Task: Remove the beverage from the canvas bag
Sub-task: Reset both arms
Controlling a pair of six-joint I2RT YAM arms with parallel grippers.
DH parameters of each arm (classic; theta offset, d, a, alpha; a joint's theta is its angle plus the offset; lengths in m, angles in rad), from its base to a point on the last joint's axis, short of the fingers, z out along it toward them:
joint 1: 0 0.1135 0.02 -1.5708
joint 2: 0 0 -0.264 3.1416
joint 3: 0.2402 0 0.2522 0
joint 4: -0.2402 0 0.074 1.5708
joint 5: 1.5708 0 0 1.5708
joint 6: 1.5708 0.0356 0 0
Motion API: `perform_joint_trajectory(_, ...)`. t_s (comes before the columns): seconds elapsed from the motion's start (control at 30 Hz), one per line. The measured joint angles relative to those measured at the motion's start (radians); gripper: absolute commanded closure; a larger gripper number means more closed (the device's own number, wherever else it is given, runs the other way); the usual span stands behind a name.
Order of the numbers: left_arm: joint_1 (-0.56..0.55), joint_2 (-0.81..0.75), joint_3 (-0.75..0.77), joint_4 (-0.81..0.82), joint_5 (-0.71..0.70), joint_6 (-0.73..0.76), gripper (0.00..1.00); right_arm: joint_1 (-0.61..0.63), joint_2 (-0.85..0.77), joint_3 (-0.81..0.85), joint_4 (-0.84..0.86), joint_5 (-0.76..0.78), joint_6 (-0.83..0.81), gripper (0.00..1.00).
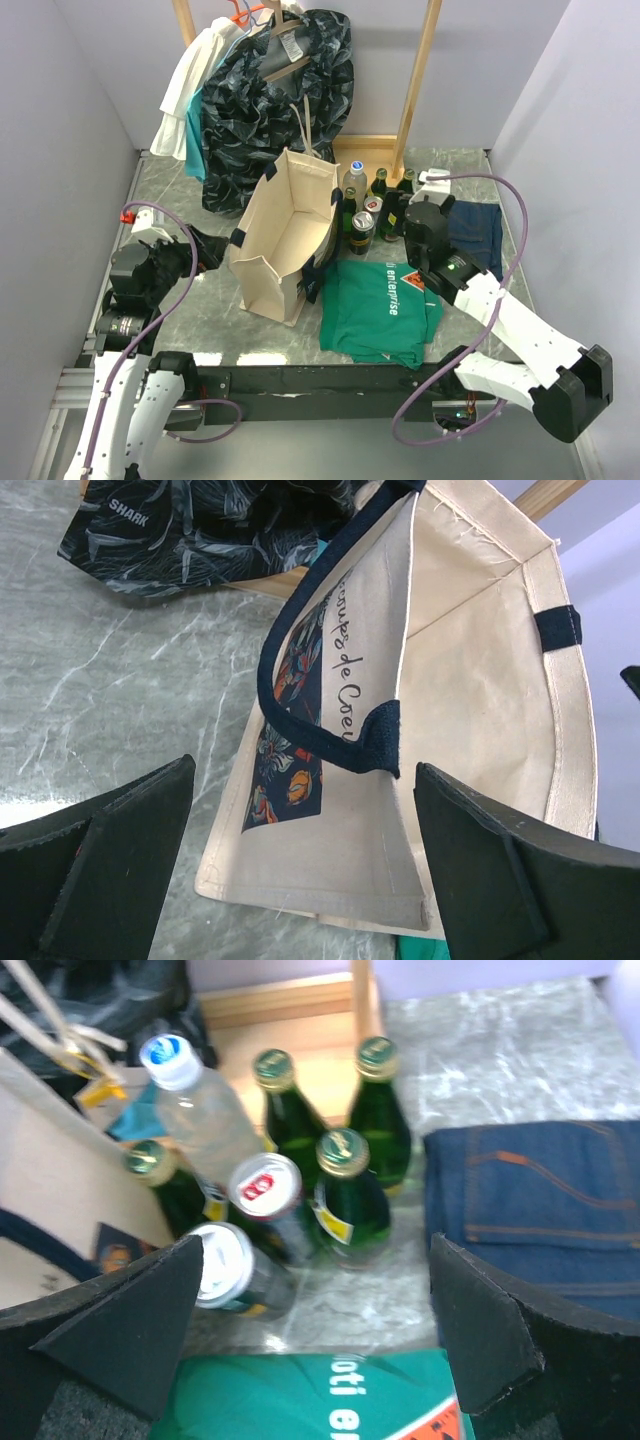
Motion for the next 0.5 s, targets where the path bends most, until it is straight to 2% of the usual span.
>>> perform_joint_trajectory(0.17,0.000,-0.001,0.000,-0.016,-0.016,-0.004,0.04,-0.024,-0.042,-0.041,-0.039,0.053,0.005,0.00)
perform_joint_trajectory(0.5,0.000,-0.014,0.000,-0.020,-0.053,-0.006,0.04,-0.225,-0.262,-0.180,-0.050,0.053,0.083,0.00)
